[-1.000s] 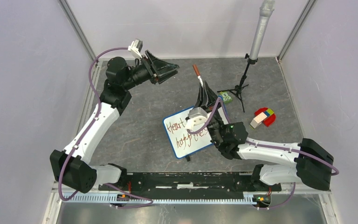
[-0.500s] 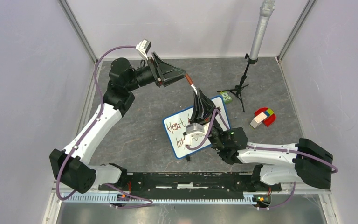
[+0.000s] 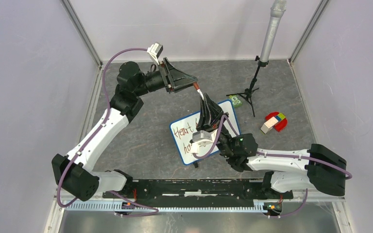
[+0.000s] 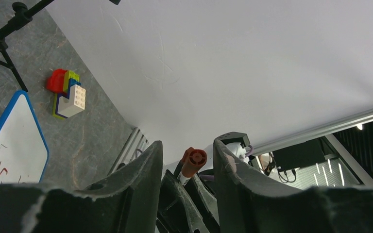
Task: Write a sentence on the whiteboard
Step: Pass from the right arm to the left
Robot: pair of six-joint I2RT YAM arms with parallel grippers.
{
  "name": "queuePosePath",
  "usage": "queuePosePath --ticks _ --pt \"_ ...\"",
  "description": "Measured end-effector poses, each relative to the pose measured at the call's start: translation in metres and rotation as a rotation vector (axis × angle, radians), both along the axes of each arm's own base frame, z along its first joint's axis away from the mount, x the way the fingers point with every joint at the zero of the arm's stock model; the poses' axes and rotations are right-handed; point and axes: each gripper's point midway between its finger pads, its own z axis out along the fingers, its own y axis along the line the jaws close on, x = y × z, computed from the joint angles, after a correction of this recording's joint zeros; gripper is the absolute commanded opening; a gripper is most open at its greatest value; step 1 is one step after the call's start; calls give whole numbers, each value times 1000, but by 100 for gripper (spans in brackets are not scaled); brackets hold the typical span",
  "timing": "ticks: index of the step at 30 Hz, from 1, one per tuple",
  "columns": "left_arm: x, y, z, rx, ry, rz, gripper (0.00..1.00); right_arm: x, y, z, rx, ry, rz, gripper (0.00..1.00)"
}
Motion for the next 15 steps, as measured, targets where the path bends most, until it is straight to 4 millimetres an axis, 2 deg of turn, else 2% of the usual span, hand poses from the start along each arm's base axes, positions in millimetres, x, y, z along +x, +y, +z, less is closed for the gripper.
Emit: queuePosePath --ticks 7,14,15 --pt "-1 -2 -1 8 -18 -4 34 -3 5 -2 -8 2 14 0" --pt "-3 -4 -1 11 -38 -10 3 -3 8 -5 -21 3 6 0" --pt "-3 -4 -1 12 -46 -8 3 -2 8 -4 -21 4 4 0"
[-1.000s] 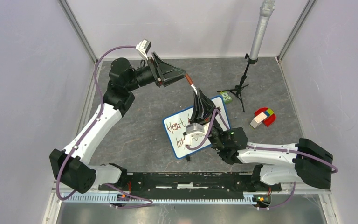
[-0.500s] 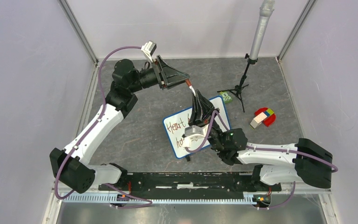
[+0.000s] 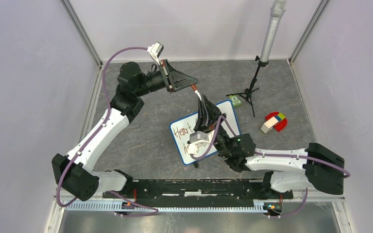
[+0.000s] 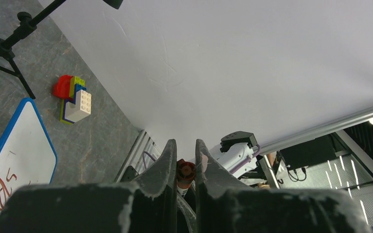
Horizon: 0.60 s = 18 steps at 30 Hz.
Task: Write a sentence on the whiteboard
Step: Pass from the right arm to the left
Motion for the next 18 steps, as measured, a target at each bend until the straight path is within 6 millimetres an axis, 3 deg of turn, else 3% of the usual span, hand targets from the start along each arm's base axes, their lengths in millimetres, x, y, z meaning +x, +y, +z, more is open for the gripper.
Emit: queuePosePath --ticks 18 --pt "18 -4 -10 -41 -24 116 3 18 1 -6 -28 32 -99 0"
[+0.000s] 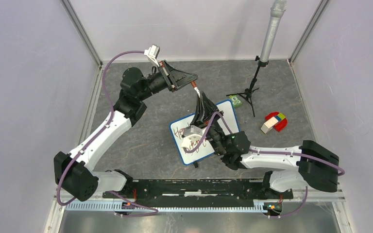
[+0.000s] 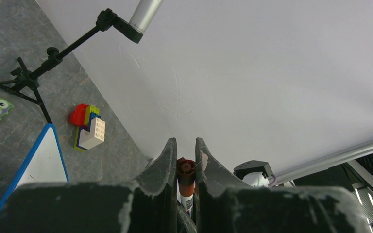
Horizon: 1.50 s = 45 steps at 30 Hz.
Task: Write a sentence on the whiteboard
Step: Pass from the right arm to the left, then put down the whiteboard marker at the center of the board.
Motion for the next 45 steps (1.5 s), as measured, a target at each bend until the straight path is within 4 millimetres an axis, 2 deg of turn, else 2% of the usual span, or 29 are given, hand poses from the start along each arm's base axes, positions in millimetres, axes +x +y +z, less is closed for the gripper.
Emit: queuePosePath --ticks 7,12,16,18,22,25,28,30,33,37,40,45 --pt "6 1 4 -23 -13 40 3 7 1 3 -20 -30 1 1" --pt "7 5 11 -21 -15 40 2 5 2 8 -39 -59 24 24" --pt "11 12 14 13 6 -9 2 -10 3 9 -75 -110 89 47" --pt "26 23 18 21 14 15 3 -16 0 6 -91 -126 110 61" --pt "65 54 34 14 -4 118 2 -25 -5 -6 -133 -135 133 82" --pt "89 78 46 10 -21 190 2 -29 -8 -21 -183 -119 143 90" --pt "101 91 42 45 -26 223 2 -27 -11 -29 -204 -77 144 94" --pt "108 98 27 117 -21 243 2 -20 -12 -34 -210 -1 137 98" --pt "116 112 -6 259 3 269 2 -2 -12 -32 -207 153 124 98" --pt "118 142 -62 505 49 315 2 21 -28 -27 -179 340 106 98" --pt "111 165 -107 687 86 322 2 34 -53 -32 -152 473 83 98" --pt "74 186 -200 913 253 209 2 39 -93 -67 -114 675 42 98"
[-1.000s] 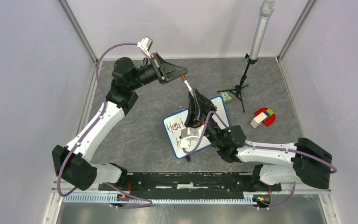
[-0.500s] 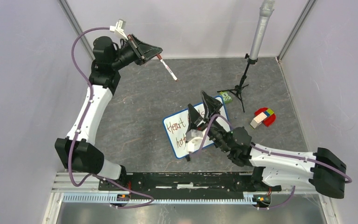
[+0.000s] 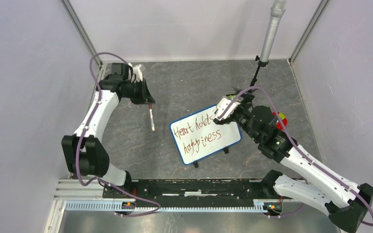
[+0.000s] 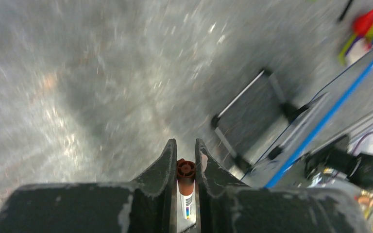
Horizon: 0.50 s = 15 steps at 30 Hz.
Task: Write a sentence on the whiteboard
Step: Put down the whiteboard marker at the center of the board.
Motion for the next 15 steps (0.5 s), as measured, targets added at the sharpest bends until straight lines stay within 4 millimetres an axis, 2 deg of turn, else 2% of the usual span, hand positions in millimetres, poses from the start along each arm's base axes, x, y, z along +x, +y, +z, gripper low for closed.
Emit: queuePosePath --ticks 3,7,10,15 --pt "-25 6 -53 53 167 -26 2 4 -18 -24 12 116 -42 98" --pt "-52 13 -108 104 360 -42 2 6 -41 -57 19 266 -104 98" --pt "-63 15 -131 137 440 -48 3 6 -58 -76 32 357 -153 98" --pt "-69 14 -151 194 473 -65 9 -1 -66 -105 25 512 -151 98"
